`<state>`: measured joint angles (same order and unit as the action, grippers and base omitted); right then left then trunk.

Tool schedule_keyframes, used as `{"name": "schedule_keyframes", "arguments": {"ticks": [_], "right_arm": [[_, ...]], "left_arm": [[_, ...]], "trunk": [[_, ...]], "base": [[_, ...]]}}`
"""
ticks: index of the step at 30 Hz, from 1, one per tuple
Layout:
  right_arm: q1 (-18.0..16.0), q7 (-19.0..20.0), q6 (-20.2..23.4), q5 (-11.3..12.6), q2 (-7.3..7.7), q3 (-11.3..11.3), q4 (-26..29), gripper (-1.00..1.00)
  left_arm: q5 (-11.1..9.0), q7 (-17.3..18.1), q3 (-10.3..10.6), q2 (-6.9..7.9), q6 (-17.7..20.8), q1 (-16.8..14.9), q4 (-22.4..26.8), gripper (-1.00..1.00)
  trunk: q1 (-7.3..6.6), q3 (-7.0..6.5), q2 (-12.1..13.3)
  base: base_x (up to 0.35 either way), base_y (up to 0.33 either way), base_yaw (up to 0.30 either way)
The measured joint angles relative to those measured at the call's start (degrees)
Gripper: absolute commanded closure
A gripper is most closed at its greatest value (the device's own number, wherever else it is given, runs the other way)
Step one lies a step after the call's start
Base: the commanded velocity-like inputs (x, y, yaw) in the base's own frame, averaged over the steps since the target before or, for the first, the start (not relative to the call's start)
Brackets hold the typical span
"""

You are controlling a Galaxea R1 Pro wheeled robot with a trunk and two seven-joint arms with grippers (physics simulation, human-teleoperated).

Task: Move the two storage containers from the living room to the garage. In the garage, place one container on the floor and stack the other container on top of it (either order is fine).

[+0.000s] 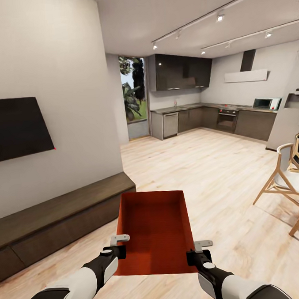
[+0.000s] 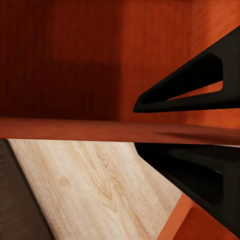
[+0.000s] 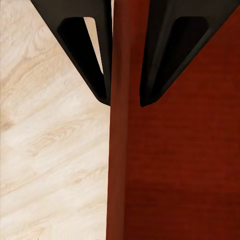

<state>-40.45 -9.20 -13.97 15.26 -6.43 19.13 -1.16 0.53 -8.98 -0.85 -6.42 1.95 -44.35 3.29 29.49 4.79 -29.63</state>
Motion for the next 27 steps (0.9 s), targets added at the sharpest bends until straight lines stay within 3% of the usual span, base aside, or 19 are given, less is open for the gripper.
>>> {"name": "schedule_keyframes", "arguments": {"ticks": [27], "right_arm": [[0.0,0.0,0.0,0.0,0.01,0.1,0.0,1.0]], "left_arm": [[0.0,0.0,0.0,0.0,0.0,0.0,0.0,1.0]], "trunk": [[0.0,-2.37,0.0]], "base": [[0.0,0.0,0.0]]}}
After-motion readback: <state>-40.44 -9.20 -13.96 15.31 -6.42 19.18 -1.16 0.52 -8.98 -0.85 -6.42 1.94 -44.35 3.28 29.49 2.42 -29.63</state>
